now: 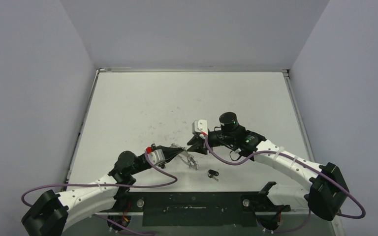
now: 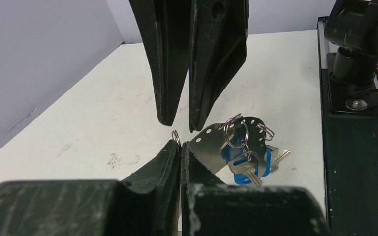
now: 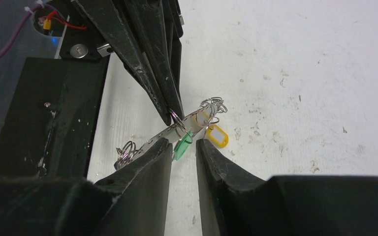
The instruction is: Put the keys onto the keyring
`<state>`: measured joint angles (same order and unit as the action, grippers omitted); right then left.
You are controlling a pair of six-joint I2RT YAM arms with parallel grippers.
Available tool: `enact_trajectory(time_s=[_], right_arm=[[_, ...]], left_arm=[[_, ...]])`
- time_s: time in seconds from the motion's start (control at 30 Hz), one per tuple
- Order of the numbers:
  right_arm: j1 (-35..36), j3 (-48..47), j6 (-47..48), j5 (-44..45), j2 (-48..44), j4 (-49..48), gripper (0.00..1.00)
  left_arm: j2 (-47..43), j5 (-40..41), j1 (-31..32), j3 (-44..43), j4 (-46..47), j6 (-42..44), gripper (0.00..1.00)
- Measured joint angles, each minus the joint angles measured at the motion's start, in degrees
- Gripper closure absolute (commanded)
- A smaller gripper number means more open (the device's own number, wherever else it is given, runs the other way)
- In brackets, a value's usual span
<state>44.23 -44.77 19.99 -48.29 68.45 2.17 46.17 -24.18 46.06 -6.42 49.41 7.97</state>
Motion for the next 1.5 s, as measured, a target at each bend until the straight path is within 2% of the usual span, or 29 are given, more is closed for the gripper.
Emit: enact_trajectory(time_s=[0.43,0.6,0.7,0.93,0.97,1.07,1.17,1.37,1.5], right_arm=[[0.0,-3.34,3.43,-6.43,3.37,1.11,0.77],[0.0,-4.02,4.22,-7.43,5.73,1.62,0.89],[-0.04,-4.11,4.9,-7.69,6.43,1.97,1.0],[-0.04,-4.72,5.44,-7.76,6.47,3.85,1.0],[-0.04,-5.07,5.53,-7.72,6.47,4.5,1.0],[0.0,-7.08,6.12,-7.19,6.71,8.22,1.0],[0.42,-10.73,6.84,-4.98,7.5,14.05,1.0],[2.08,-19.08,8.2,1.99,9.16,26.71,1.0],[5.01,-23.87,8.85,7.8,11.04,33.7,1.0]], left_arm=[[0.02,-0.07,0.0,0.0,-0.07,-0.02,1.0],[0.02,-0.02,0.0,0.07,-0.66,0.02,1.0],[0.02,-0.07,-0.02,0.07,-1.14,-0.02,1.0],[0.07,-0.07,-0.02,0.17,-1.16,-0.04,1.0],[0.04,-0.07,0.0,0.17,-1.14,-0.04,0.99],[-0.44,0.02,0.02,0.17,-1.29,0.17,0.79],[-2.34,0.74,0.02,0.15,-3.06,1.14,0.67],[-7.72,3.48,0.02,-1.01,-10.95,3.23,0.55],[-10.08,5.33,0.02,-2.16,-15.65,3.91,0.53]])
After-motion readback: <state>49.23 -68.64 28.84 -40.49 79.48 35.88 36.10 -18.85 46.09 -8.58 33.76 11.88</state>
